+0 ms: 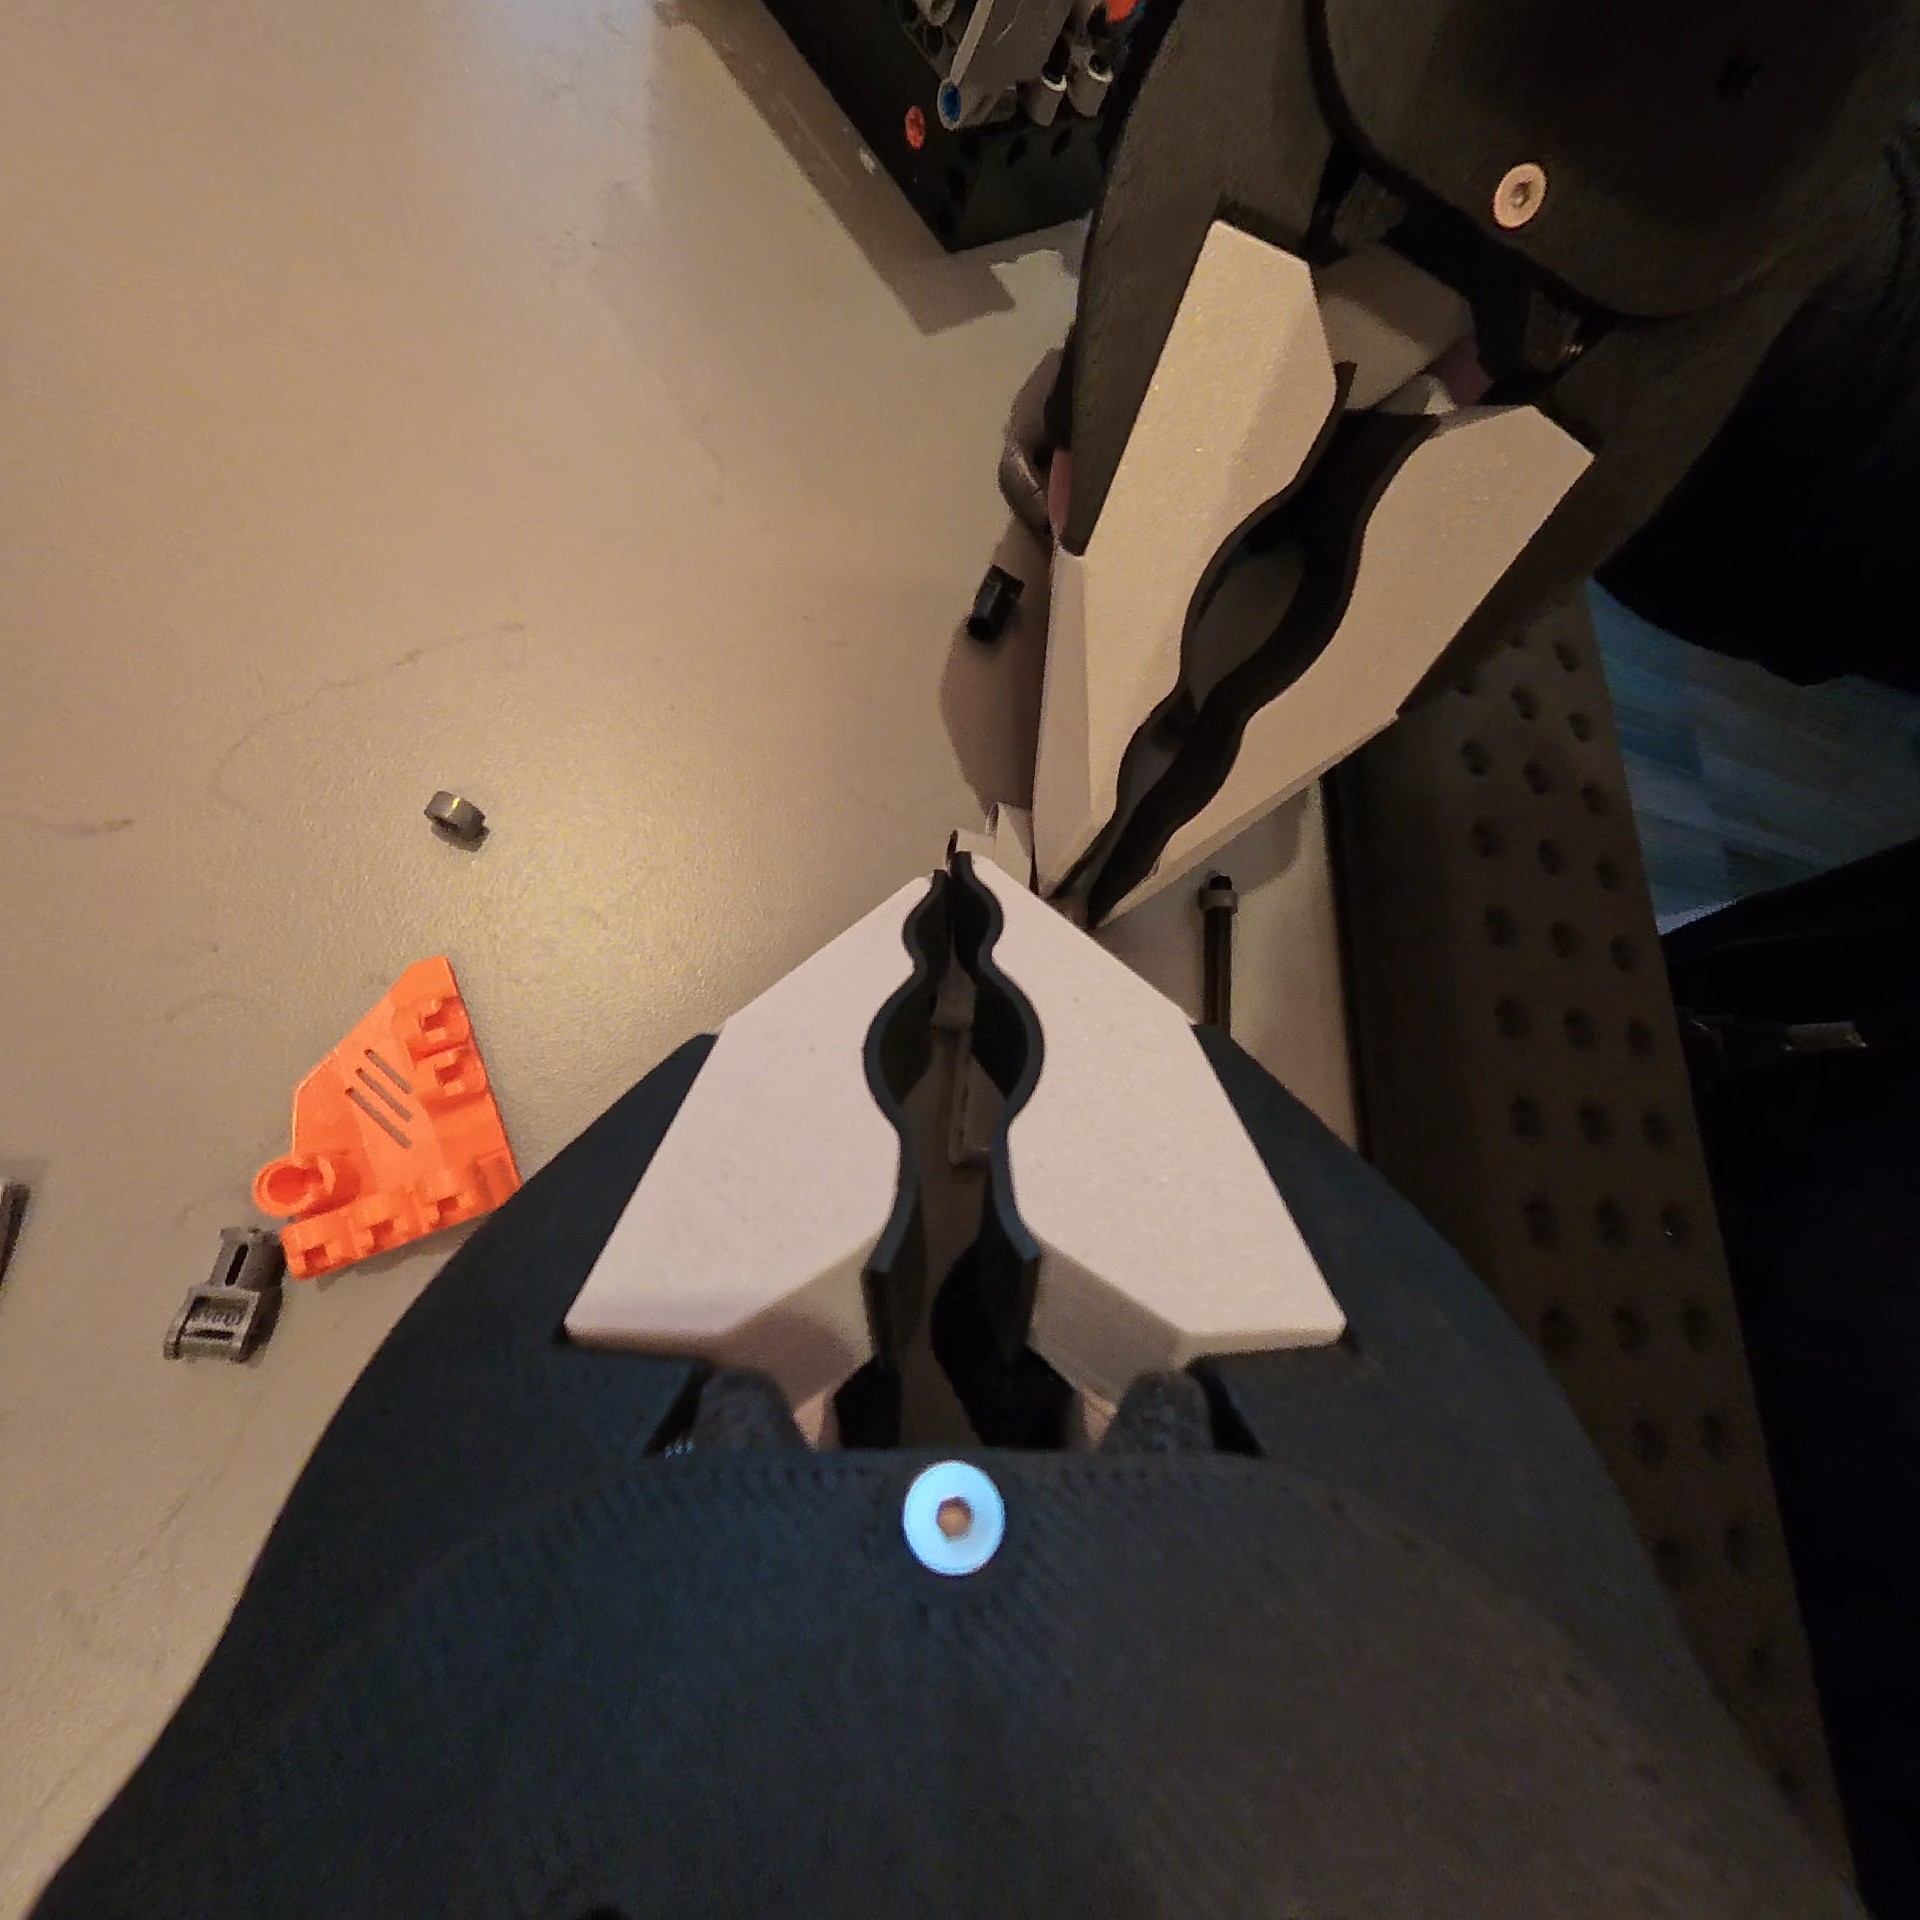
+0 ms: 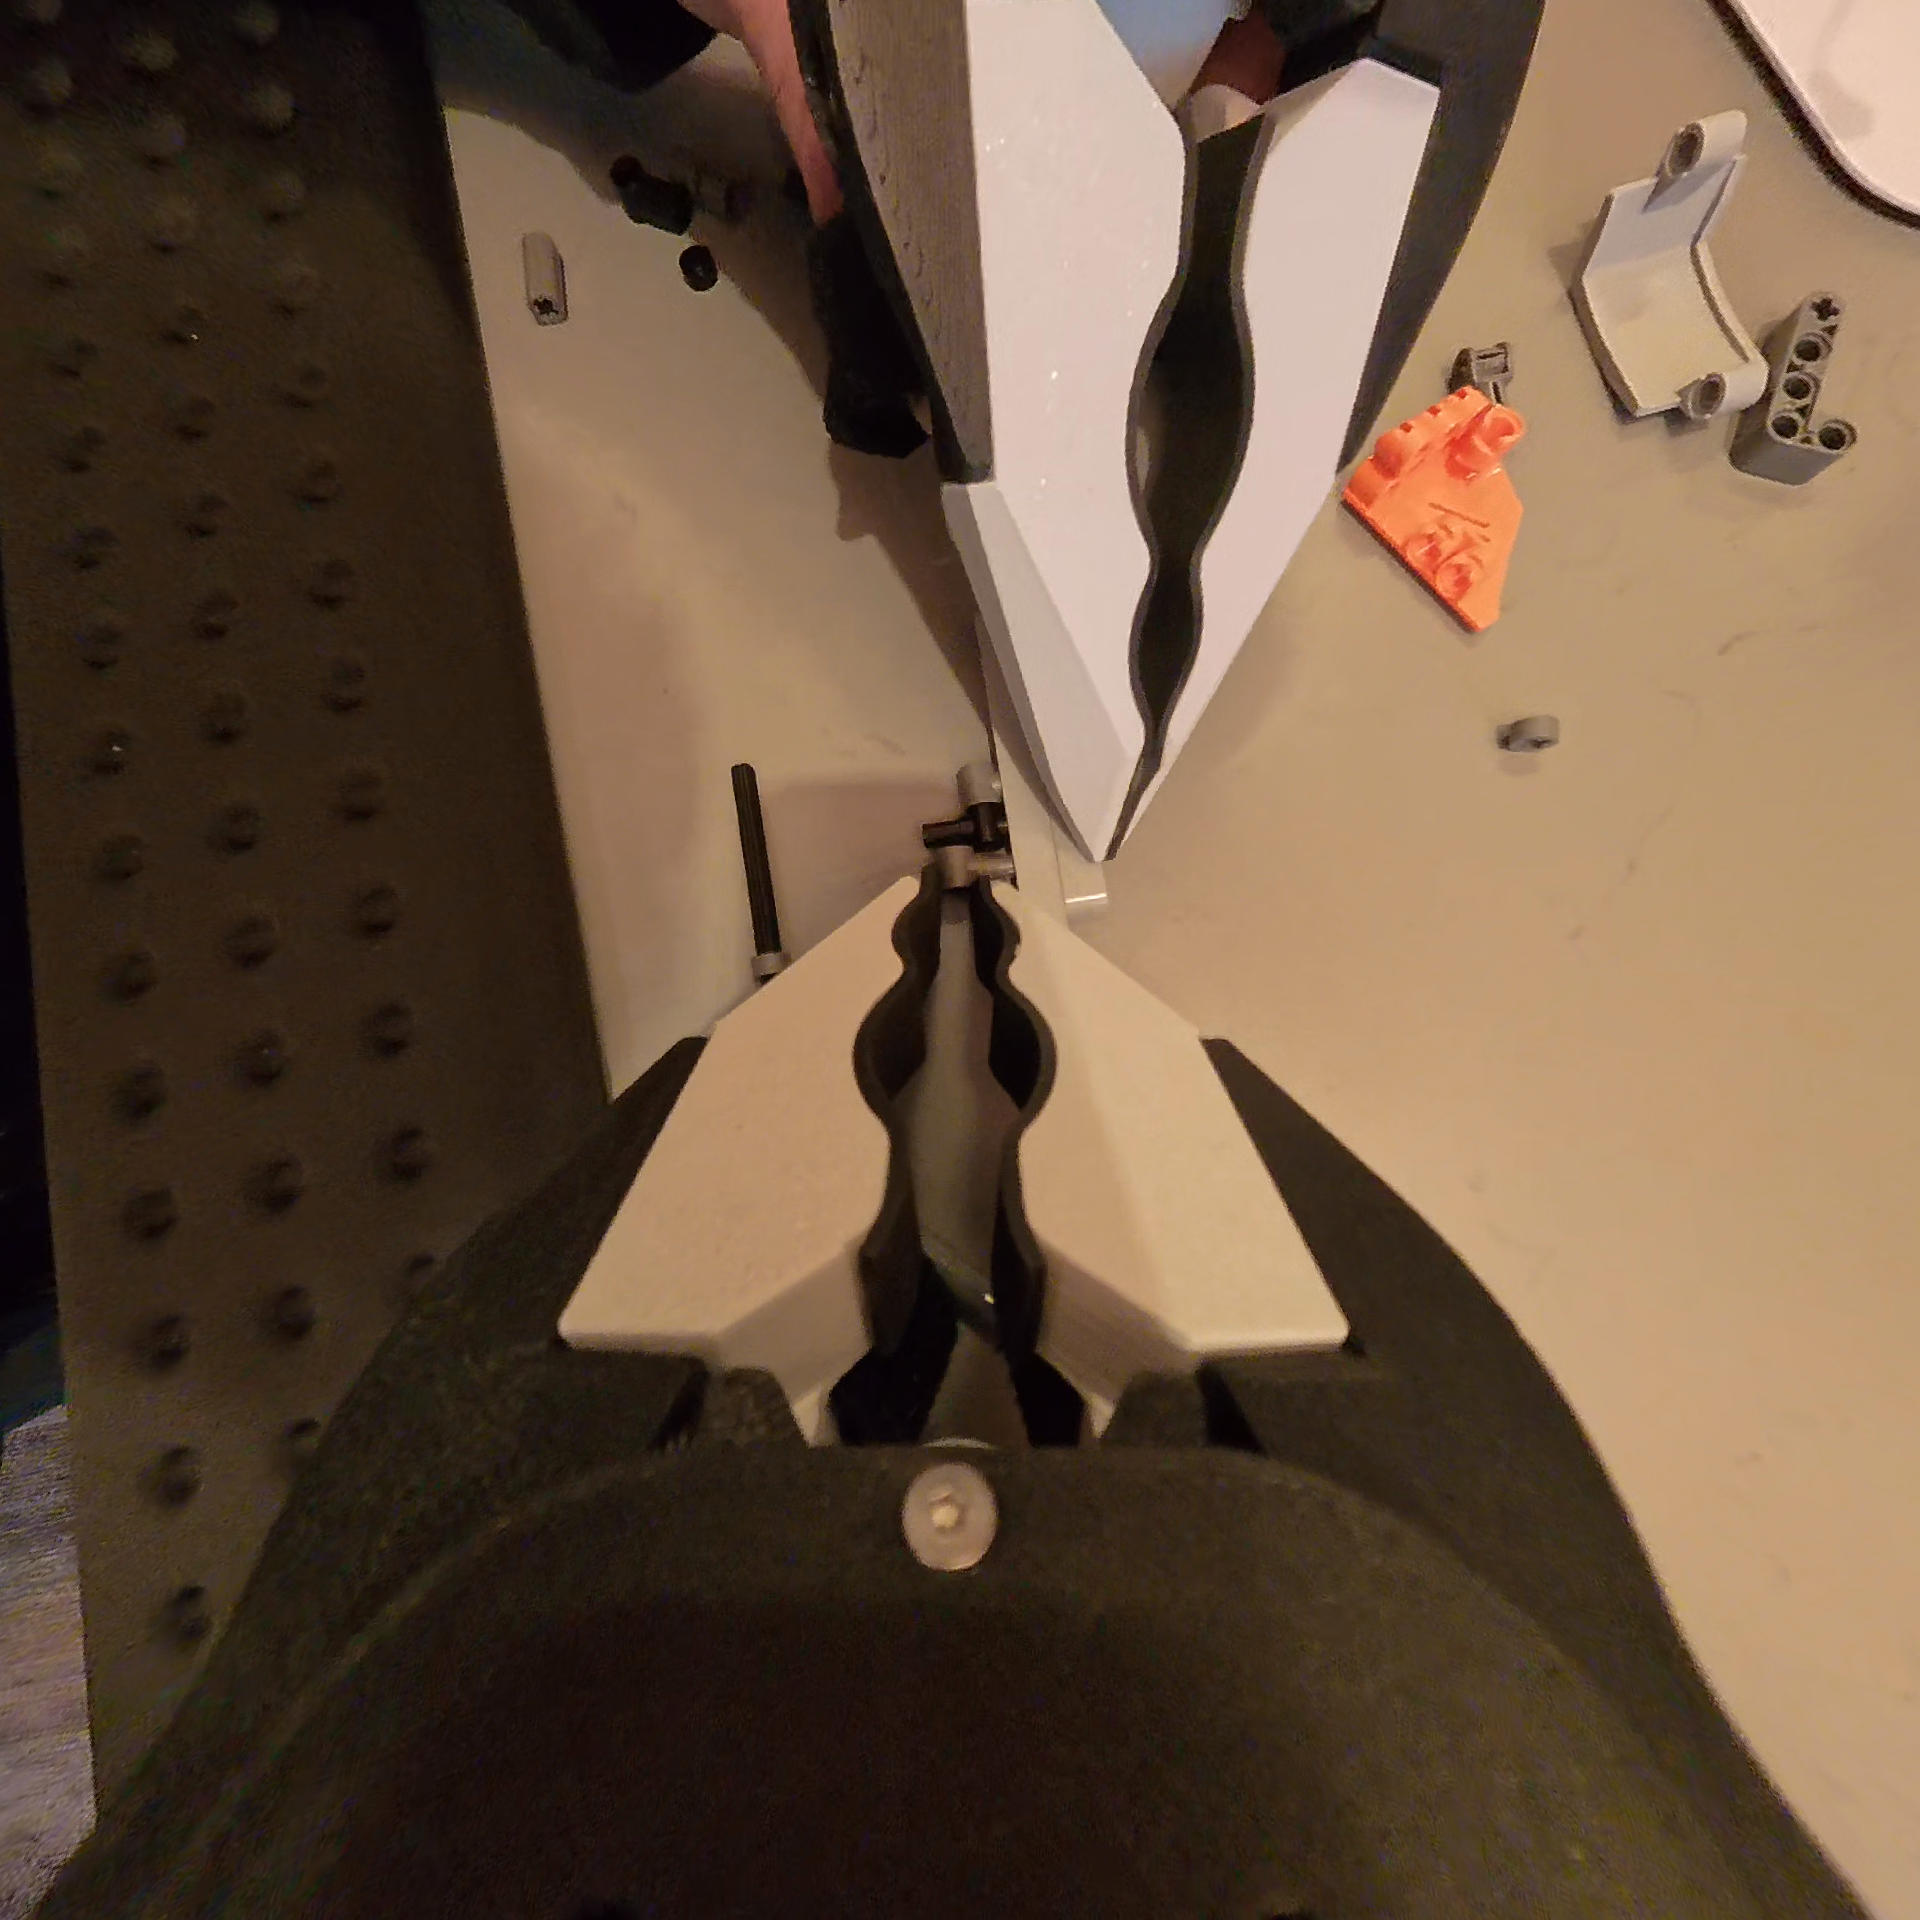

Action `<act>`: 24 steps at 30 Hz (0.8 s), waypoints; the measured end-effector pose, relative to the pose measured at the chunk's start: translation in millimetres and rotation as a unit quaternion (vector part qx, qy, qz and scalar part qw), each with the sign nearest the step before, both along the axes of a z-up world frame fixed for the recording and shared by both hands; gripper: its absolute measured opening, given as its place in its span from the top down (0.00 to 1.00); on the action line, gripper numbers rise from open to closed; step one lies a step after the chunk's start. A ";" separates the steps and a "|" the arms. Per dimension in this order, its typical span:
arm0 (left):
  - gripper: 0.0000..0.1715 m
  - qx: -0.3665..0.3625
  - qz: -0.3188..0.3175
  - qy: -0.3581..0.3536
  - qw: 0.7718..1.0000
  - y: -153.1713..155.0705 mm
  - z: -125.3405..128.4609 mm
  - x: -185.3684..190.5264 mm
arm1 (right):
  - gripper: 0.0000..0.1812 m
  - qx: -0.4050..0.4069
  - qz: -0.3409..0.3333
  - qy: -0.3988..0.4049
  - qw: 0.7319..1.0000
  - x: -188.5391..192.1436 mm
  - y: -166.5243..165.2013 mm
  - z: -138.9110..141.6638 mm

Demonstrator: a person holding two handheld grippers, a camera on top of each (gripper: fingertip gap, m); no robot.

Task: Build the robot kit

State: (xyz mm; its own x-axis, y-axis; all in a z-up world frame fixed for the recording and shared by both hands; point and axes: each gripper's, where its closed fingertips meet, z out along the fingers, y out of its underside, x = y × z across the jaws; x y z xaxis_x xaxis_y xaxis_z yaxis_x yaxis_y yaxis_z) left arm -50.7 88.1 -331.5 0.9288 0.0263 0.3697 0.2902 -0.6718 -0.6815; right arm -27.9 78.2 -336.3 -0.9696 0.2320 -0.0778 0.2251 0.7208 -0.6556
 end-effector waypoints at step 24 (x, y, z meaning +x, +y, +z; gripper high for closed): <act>0.93 -0.014 -0.033 0.009 0.999 -14.6 10.1 2.8 | 0.90 0.003 0.001 0.038 0.999 4.7 16.2 8.2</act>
